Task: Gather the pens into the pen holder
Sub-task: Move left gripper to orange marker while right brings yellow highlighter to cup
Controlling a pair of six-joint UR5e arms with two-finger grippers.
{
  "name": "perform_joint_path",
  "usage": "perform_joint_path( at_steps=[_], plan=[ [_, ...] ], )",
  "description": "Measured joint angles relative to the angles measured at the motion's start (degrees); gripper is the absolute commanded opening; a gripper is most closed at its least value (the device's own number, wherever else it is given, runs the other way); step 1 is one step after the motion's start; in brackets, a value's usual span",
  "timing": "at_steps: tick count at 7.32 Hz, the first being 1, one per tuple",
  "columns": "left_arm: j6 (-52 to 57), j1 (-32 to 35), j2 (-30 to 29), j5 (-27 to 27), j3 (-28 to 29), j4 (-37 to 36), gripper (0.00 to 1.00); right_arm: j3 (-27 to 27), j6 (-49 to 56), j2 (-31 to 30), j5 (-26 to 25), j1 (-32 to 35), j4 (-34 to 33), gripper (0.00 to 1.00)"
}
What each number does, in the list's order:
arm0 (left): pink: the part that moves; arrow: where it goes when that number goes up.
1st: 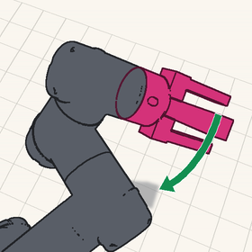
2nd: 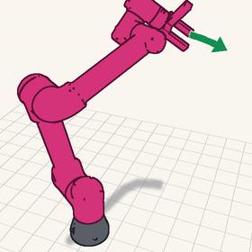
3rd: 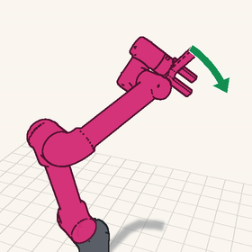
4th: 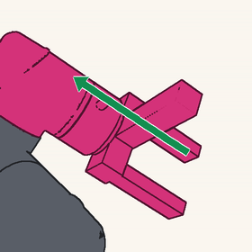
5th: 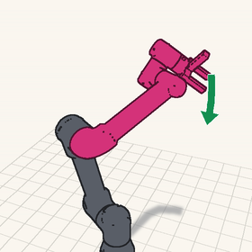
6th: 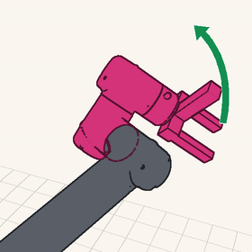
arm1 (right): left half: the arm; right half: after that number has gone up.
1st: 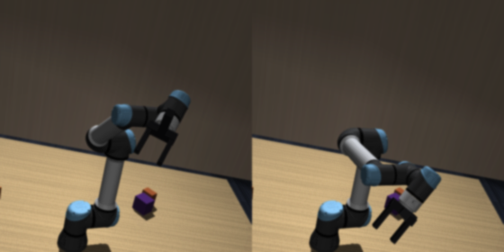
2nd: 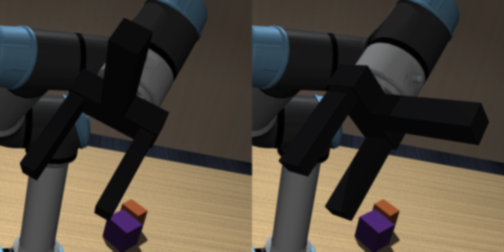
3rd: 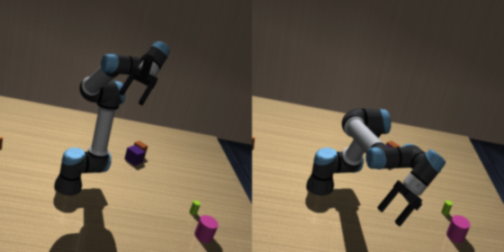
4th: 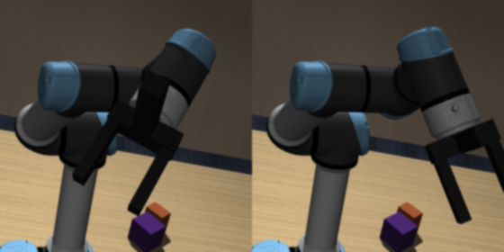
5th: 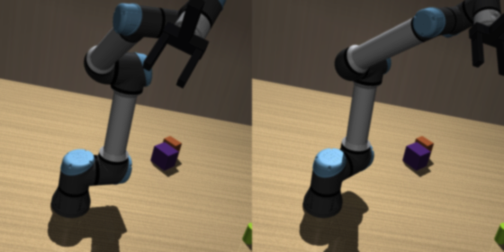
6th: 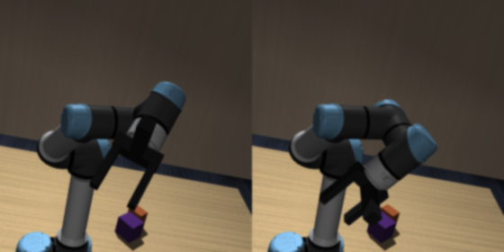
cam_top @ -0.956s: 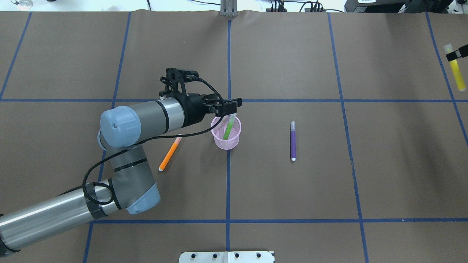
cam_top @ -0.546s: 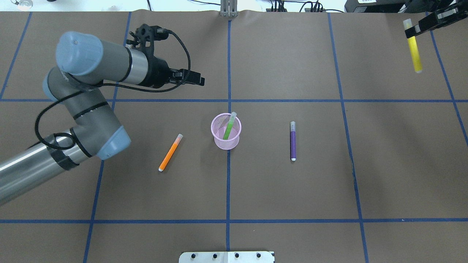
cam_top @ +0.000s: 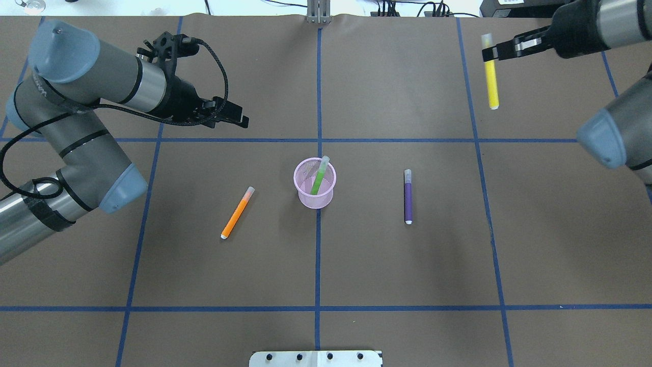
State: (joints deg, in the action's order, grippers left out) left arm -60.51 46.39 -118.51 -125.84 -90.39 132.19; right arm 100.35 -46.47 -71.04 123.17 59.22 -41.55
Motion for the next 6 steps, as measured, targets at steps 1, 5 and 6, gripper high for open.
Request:
perform_joint_path(
  at_steps=[1,5,6],
  plan=[
    [1.63,-1.49,0.21,0.19,-0.33,-2.42,0.96,0.09,-4.90,0.13,-6.45,-4.99,4.38,0.00],
    [7.94,-9.71,0.25,10.42,-3.38,-15.05,0.93,1.79,-8.62,1.30,-20.99,-16.82,7.92,0.00],
    [10.85,-11.05,0.20,12.14,-6.71,-22.61,0.91,1.95,-8.63,1.77,-23.26,-18.82,7.91,0.00]
  ],
)
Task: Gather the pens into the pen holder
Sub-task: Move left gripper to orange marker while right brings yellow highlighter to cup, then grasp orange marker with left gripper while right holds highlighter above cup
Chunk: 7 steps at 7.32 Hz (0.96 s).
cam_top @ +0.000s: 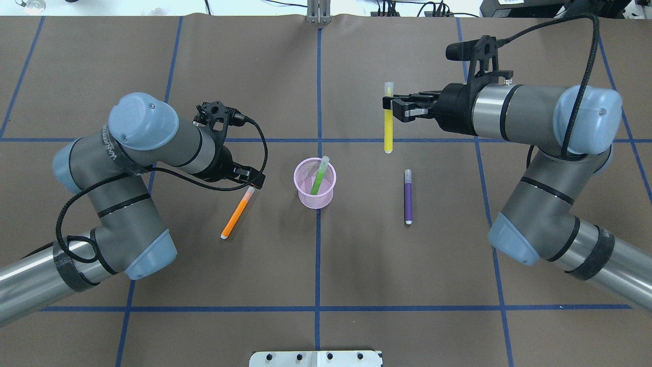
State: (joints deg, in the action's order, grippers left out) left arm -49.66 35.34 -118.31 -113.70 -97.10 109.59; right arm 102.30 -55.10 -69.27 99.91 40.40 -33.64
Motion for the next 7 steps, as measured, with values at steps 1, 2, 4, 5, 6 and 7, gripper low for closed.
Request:
perform_joint_path(
  at_steps=[1,2,4,5,6,7],
  plan=[
    [2.07,-1.13,-0.11,0.69,-2.59,-5.84,0.91,0.04,0.00,0.64,-1.79,-1.81,-0.04,0.00],
    [2.98,-2.19,-0.28,0.92,-3.39,-8.55,0.91,-0.07,0.01,1.33,-3.71,-3.68,-0.20,0.00],
    [3.48,-3.57,-0.52,2.14,-2.72,-9.74,0.91,-1.05,0.43,3.28,-7.65,-7.30,-0.64,0.00],
    [3.55,-4.14,-0.68,2.97,-2.00,-9.74,0.91,-1.75,0.60,4.44,-9.70,-8.75,-0.77,0.00],
    [3.59,-4.42,-0.84,3.36,-1.39,-9.68,0.91,-2.40,0.66,5.48,-11.03,-9.62,-0.85,0.00],
    [3.60,-4.52,-0.91,3.50,-0.94,-9.59,0.91,-3.25,0.69,6.47,-11.65,-10.02,-0.88,0.00]
  ],
)
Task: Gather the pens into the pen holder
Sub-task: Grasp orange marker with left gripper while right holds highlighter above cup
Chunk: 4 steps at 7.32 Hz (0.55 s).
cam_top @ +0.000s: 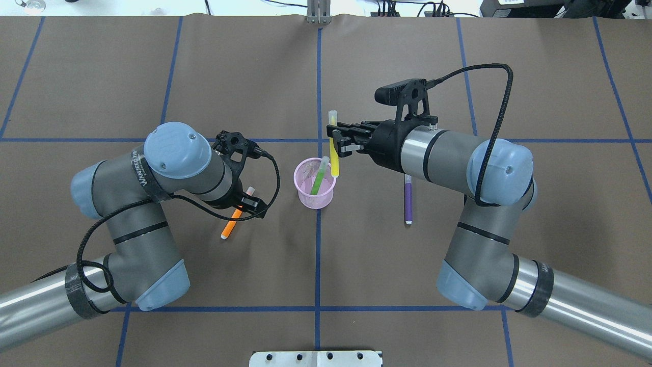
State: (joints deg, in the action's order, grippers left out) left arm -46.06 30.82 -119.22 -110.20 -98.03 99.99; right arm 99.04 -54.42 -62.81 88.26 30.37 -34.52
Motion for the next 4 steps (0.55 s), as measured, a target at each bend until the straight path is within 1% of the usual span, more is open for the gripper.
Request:
perform_joint_path(
  at_steps=[1,2,4],
  plan=[
    [0.03,-0.03,-0.08,0.07,0.42,0.07,0.90,-1.34,0.01,1.22,-0.54,-0.26,-0.01,0.00],
    [0.06,-0.05,-0.20,0.19,0.90,0.14,0.86,-2.55,0.05,2.16,-1.39,-0.58,-0.02,0.00],
    [0.05,-0.11,-1.18,0.68,2.54,0.29,0.68,-3.70,0.16,2.84,-2.68,-1.08,0.01,0.00]
  ],
)
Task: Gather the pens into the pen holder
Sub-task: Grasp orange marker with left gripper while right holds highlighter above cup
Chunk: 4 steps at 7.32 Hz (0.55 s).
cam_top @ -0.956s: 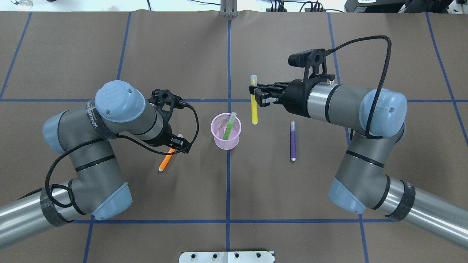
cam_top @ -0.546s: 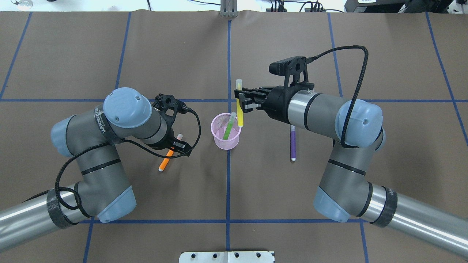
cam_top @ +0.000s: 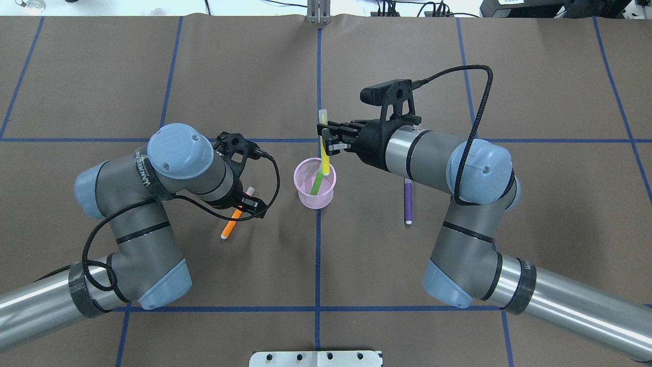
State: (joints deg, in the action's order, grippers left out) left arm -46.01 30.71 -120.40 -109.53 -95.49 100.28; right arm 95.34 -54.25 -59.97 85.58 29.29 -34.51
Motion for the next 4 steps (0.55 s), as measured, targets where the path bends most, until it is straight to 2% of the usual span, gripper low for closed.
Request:
perform_joint_path(
  at_steps=[1,4],
  plan=[
    [0.02,-0.01,-0.47,0.12,0.71,0.05,0.61,-0.17,0.02,0.07,-0.17,-0.11,-0.01,0.00],
    [0.06,-0.03,-0.78,0.19,1.76,0.23,0.58,-0.32,0.01,0.15,-0.32,-0.49,-0.03,0.00]
  ],
)
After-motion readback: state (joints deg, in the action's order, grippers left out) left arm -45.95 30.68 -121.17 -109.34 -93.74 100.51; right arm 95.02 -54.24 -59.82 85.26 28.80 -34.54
